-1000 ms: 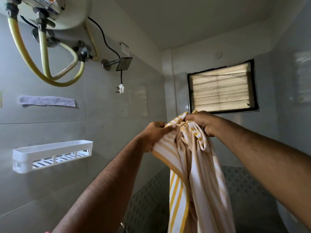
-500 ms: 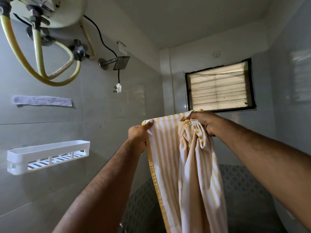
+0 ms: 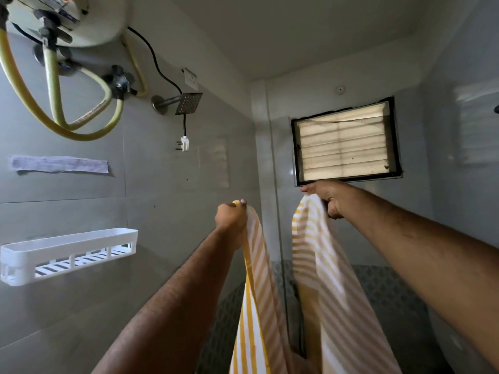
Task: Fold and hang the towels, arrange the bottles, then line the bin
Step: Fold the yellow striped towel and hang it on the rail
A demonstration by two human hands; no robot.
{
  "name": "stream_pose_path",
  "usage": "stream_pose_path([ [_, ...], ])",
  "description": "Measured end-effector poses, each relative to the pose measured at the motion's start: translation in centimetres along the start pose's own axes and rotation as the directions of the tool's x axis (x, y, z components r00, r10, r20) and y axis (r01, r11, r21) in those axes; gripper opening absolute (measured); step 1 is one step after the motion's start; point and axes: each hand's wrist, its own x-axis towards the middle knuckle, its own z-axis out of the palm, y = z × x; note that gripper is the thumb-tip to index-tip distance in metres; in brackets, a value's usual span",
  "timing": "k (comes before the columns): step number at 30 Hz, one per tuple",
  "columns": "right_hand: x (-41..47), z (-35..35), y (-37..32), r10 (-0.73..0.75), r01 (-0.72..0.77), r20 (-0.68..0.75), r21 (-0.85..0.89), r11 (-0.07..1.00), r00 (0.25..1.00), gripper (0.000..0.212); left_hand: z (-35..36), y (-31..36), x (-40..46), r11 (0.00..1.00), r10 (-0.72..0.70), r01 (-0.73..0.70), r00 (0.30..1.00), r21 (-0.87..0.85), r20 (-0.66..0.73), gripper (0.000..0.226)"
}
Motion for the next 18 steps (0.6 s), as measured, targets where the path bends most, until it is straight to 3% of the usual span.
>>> stream_pose_path([
  [5, -1.4, 1.4, -0.7, -0.139, 0.130, 0.142, 0.073, 0.989, 0.980, 0.006, 1.0, 1.1, -2.5, 0.998, 0.019, -0.011, 0.988, -0.054, 0.152, 0.030],
  [10, -3.1, 3.3, -1.0, -0.252, 0.229, 0.350, 0.107, 0.967, 0.902, 0.006, 2.7, 1.9, -4.7, 0.989, -0.022, 0.056, 0.972, -0.137, 0.232, 0.044],
  [14, -3.6, 4.4, -1.0, -0.256, 0.224, 0.375, 0.127, 0.966, 0.891, 0.007, 3.3, 2.3, -5.6, 0.960, -0.103, 0.165, 0.960, -0.228, 0.262, 0.049],
  [18, -4.0, 3.9, -1.2, -0.217, 0.145, 0.482, 0.183, 0.972, 0.849, 0.027, 3.1, 2.7, -5.9, 0.953, -0.040, 0.109, 0.969, -0.281, 0.243, 0.044],
])
